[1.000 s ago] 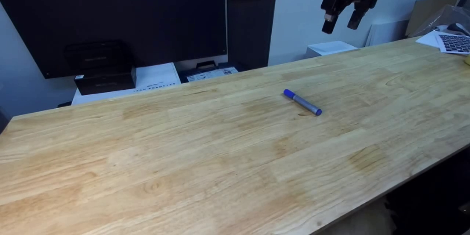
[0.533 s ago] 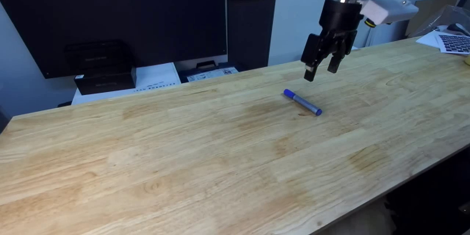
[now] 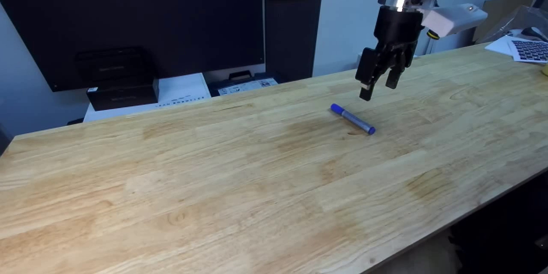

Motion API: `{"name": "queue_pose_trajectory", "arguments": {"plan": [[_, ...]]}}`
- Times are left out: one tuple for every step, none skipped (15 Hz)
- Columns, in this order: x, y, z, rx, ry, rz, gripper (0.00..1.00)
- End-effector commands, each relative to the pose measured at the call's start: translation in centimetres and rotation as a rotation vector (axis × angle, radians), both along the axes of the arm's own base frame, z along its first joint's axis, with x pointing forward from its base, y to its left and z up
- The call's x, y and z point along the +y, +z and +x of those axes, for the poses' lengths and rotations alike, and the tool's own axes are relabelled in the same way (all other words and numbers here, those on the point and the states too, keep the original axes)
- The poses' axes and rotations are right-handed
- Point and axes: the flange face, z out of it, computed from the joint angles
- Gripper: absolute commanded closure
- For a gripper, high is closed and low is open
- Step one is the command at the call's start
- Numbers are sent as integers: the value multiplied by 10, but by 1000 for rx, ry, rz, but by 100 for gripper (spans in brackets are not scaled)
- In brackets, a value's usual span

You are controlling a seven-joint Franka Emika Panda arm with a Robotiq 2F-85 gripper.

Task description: Pick the marker and then put it back on the table

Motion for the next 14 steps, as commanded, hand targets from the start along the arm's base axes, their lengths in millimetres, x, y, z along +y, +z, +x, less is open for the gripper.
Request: {"name": "queue_pose_trajectory", "arguments": {"plan": [[-13,-23,2,19,-33,-9,0],[-14,-30,2,24,-35,-4,0],[-15,-37,2,23,-37,-4,0],[-14,-42,4,17,-41,-9,0],[-14,-48,6,10,-41,-8,0],[-14,-53,9,3,-43,-8,0],[-15,-59,13,-3,-46,-9,0],[-16,-64,16,-3,-47,-9,0],[-18,-69,20,-1,-48,-7,0],[-19,-73,23,0,-53,-7,0],[-20,-76,26,-1,-54,-4,0],[-21,-78,30,-5,-53,-3,4],[-21,-79,33,-7,-51,-4,27],[-20,-79,36,-10,-49,-5,29]]}}
